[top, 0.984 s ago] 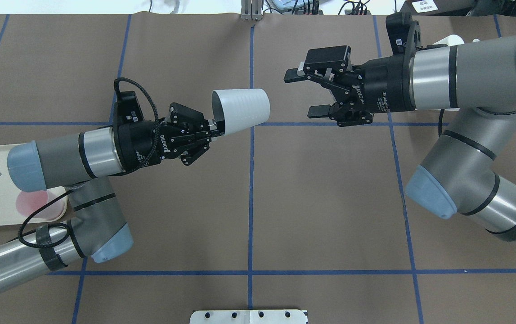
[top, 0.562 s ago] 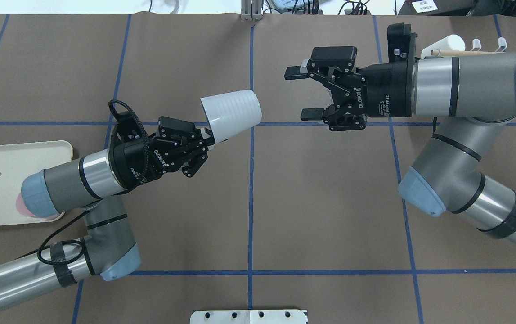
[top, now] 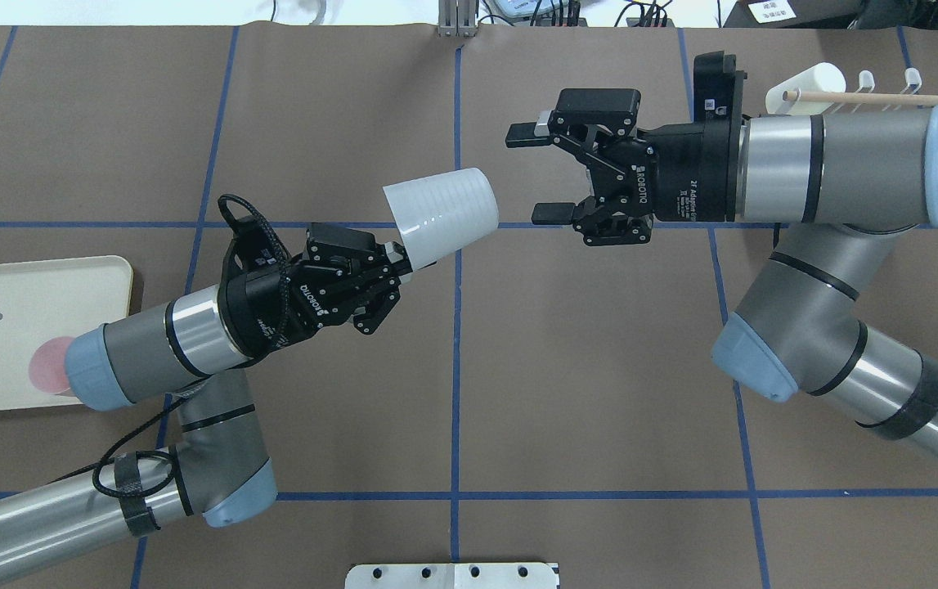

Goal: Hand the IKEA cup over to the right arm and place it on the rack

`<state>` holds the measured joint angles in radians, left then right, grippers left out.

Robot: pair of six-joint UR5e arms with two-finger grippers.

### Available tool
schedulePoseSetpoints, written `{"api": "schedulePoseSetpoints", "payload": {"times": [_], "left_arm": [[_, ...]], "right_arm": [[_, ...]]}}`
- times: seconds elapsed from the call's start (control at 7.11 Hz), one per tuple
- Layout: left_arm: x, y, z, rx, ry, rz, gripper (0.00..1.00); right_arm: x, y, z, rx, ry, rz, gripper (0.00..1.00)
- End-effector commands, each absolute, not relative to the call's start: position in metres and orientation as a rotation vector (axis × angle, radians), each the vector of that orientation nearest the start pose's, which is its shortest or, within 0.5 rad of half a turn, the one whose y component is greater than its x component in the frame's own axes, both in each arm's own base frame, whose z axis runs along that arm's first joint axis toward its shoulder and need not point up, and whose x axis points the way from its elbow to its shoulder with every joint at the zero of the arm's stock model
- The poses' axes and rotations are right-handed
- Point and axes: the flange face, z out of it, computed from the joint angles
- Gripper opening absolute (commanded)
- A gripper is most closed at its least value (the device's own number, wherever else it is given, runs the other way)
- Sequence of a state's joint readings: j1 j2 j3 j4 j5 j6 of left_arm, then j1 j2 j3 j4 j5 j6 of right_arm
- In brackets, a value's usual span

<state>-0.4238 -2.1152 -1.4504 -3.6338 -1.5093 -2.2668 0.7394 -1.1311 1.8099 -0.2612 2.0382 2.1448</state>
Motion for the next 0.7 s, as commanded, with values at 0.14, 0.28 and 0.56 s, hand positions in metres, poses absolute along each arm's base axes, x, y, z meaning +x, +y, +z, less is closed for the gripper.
{"api": "schedulePoseSetpoints", "payload": {"times": [0.14, 0.28, 0.56], "left_arm": [[0.465, -0.343, 0.212, -0.361, 2.568, -0.528, 0.00], [0.466, -0.343, 0.208, -0.364, 2.574, -0.526, 0.00], [0.469, -0.343, 0.203, -0.366, 2.579, -0.537, 0.00]], "right_arm": [[-0.337, -0.416, 0.167, -0.156, -1.975, 0.417, 0.98], [-0.338, -0.415, 0.165, -0.161, -1.979, 0.416, 0.98], [-0.340, -0.412, 0.164, -0.165, -1.982, 0.411, 0.98]]}}
